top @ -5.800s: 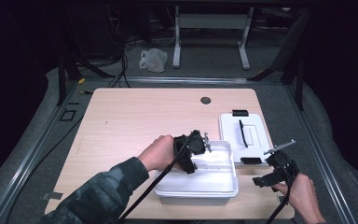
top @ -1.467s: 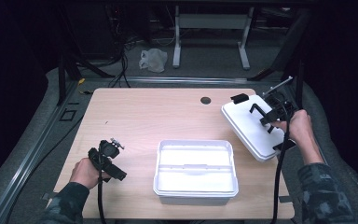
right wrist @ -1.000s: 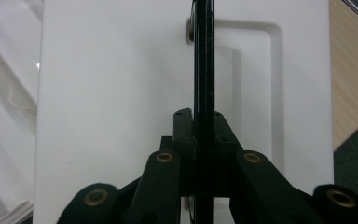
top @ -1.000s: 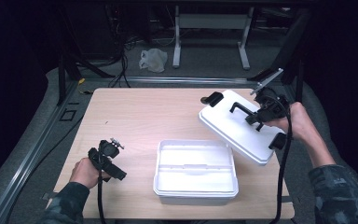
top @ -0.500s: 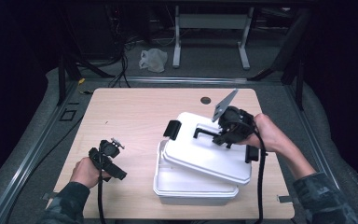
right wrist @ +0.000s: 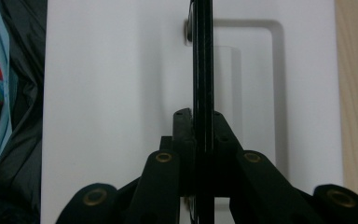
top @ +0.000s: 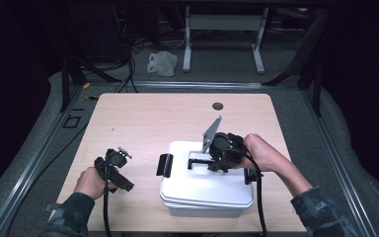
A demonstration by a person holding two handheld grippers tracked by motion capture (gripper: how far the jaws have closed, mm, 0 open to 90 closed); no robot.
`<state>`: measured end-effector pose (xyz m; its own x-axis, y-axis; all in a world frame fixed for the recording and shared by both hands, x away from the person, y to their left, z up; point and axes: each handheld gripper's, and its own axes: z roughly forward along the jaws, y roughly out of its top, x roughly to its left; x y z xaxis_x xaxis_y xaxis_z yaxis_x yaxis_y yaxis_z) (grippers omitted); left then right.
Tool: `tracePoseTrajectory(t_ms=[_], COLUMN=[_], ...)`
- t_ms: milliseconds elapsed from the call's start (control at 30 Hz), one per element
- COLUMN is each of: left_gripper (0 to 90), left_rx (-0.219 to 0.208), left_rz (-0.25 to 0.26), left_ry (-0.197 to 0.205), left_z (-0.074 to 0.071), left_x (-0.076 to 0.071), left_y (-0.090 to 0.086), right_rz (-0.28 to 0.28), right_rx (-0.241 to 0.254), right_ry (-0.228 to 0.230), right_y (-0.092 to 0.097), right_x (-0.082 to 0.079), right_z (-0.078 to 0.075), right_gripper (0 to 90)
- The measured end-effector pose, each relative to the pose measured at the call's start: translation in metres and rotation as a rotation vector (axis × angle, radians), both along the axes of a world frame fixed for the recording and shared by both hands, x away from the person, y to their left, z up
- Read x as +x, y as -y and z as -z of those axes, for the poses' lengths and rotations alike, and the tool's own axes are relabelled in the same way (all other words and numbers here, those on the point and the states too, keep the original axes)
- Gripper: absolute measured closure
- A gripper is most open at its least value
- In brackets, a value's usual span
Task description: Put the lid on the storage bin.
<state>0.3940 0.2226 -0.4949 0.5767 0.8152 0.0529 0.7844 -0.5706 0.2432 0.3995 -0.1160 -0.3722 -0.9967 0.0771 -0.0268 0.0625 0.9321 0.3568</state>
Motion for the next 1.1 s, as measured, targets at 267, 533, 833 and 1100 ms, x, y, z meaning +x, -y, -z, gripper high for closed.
tracePoseTrajectory(t_ms=[267,533,833,1100], left_gripper=[0.0,0.0,0.0,0.0], left_rx=[0.006,0.010,0.004,0.009], left_rz=[0.009,0.013,0.008,0.006], left_ry=[-0.006,-0.007,0.005,0.023], left_z=[0.001,0.001,0.001,-0.001], left_x=[0.001,0.000,0.001,0.000], left_y=[0.003,0.002,0.000,-0.001], right_rz=[-0.030,-0.062,0.011,0.221], right_rx=[0.002,-0.023,0.051,0.179], right_ry=[0.004,0.014,0.023,0.058], right_y=[0.003,-0.007,0.006,0.061], right_x=[-0.001,0.001,-0.006,-0.027], right_z=[0.003,0.013,0.002,-0.016], right_gripper=[84.3,84.2,42.5,12.3])
